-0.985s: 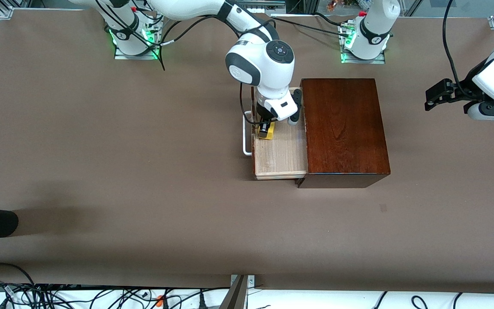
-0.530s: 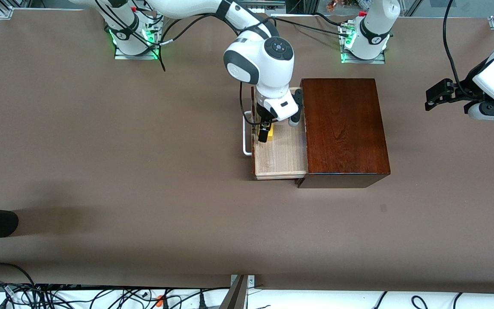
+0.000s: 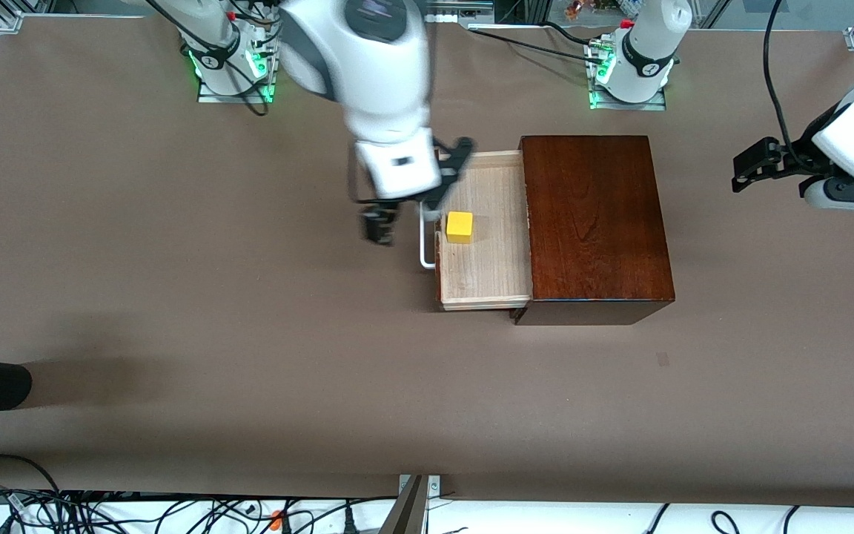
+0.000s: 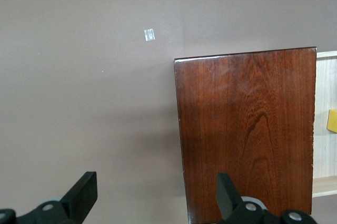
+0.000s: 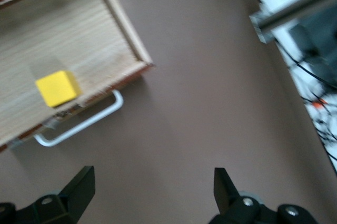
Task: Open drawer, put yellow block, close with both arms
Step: 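Raise the right gripper away while the left gripper reaches the drawer, then lower the left gripper to the drawer front beside the handle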
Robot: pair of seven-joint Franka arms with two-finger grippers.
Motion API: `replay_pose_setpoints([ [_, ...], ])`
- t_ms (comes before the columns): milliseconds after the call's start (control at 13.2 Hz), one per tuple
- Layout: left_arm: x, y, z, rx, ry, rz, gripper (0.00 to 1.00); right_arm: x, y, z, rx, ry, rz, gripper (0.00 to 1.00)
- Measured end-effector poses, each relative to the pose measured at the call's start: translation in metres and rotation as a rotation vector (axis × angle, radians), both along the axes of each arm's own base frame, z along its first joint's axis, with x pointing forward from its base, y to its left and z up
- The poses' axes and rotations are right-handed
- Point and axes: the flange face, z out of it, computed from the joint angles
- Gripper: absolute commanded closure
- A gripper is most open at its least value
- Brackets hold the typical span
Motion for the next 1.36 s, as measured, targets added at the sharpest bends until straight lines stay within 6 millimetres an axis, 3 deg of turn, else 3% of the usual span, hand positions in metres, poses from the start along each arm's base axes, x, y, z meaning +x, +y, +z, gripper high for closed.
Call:
replay_pose_setpoints([
  [152,0.007,-0.021,-0.019,-0.036,0.035,-0.028,0.0,0.032,-0.085,0.051,0.04,-0.041,-0.128,0.0],
  [303,0.008,-0.055,-0.032,-0.097,0.064,-0.078,0.0,0.05,-0.166,0.082,0.041,-0.039,-0.254,0.0],
  [455,0.004,-0.11,-0.036,-0.124,0.047,-0.173,0.0,0.056,-0.225,0.096,0.078,0.003,-0.357,0.0],
  [682,-0.019,-0.219,-0.045,-0.165,0.002,-0.362,0.0,0.042,-0.294,0.104,0.153,0.072,-0.491,0.0],
  [909,-0.047,-0.319,-0.068,-0.2,-0.044,-0.634,0.0,0.006,-0.341,0.111,0.158,0.122,-0.624,0.0],
  [1061,-0.071,-0.377,-0.093,-0.16,-0.08,-0.87,0.0,-0.006,-0.348,0.107,0.156,0.163,-0.738,0.0],
  [1212,-0.097,-0.426,-0.124,-0.109,-0.093,-1.067,0.0,-0.006,-0.351,0.095,0.145,0.196,-0.809,0.0],
  [1364,-0.117,-0.46,-0.166,-0.02,-0.073,-1.237,0.0,-0.003,-0.367,0.079,0.13,0.224,-0.857,0.0],
])
